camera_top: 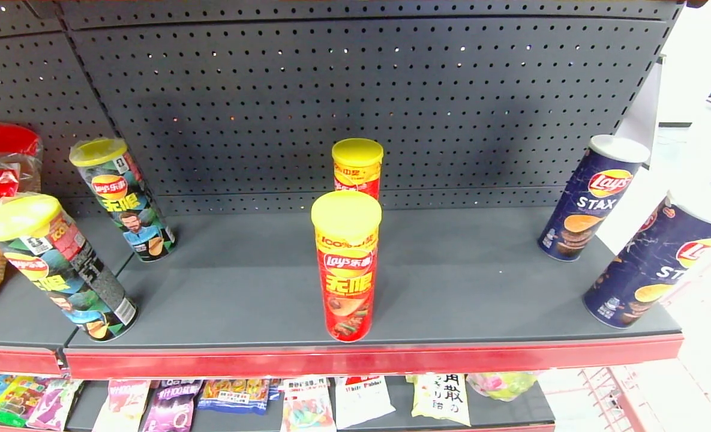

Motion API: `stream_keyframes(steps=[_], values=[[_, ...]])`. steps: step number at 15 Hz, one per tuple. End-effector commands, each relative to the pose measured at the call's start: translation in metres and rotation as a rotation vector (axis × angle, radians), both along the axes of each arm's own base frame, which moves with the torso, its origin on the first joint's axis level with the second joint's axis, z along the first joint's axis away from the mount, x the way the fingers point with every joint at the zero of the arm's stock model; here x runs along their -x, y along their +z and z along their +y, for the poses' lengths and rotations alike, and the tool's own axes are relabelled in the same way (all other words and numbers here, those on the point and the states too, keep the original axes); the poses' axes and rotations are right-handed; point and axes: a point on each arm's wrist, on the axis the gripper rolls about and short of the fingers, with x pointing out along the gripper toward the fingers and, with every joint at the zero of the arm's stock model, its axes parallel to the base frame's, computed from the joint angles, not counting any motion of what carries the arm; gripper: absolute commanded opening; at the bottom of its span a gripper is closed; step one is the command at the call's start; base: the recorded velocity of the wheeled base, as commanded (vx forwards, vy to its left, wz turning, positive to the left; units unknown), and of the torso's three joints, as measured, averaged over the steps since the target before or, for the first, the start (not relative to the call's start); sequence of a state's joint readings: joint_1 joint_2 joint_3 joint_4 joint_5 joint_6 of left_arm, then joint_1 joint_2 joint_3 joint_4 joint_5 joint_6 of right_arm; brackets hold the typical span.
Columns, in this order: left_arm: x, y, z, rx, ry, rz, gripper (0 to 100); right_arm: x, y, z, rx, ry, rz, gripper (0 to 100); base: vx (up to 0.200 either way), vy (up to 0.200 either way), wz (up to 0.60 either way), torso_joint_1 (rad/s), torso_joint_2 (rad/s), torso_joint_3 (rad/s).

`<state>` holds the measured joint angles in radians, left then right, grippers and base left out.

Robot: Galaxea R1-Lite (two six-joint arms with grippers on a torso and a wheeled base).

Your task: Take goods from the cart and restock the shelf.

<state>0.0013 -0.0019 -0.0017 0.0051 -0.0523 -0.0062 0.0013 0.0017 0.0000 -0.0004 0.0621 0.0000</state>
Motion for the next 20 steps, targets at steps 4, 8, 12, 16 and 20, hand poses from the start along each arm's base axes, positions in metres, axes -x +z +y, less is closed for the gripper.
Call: stream_keyframes(steps=[4, 8, 12, 16, 20], values=[[-0.0002, 0.0000, 0.0000, 0.000, 0.000, 0.002, 100, 0.0000, 0.0000, 0.0000, 0.005, 0.001, 0.000, 100, 0.000, 0.000, 0.00, 0.000, 0.00, 0.000], [-0.0002, -0.0001, 0.0000, 0.000, 0.000, 0.003, 100, 0.0000, 0.0001, 0.0000, 0.003, 0.001, -0.001, 100, 0.000, 0.000, 0.00, 0.000, 0.00, 0.000], [-0.0002, -0.0001, 0.0000, 0.000, 0.000, 0.003, 100, 0.0000, 0.0000, 0.0000, 0.000, 0.001, 0.000, 100, 0.000, 0.000, 0.00, 0.000, 0.00, 0.000], [-0.0002, -0.0001, 0.0000, 0.000, 0.000, 0.003, 100, 0.0000, 0.0000, 0.0000, 0.003, -0.001, 0.000, 100, 0.000, 0.000, 0.00, 0.000, 0.00, 0.000], [-0.0002, -0.0001, 0.0000, 0.000, 0.000, 0.003, 100, 0.0000, 0.0001, 0.0000, -0.003, -0.001, -0.001, 100, 0.000, 0.000, 0.00, 0.000, 0.00, 0.000]])
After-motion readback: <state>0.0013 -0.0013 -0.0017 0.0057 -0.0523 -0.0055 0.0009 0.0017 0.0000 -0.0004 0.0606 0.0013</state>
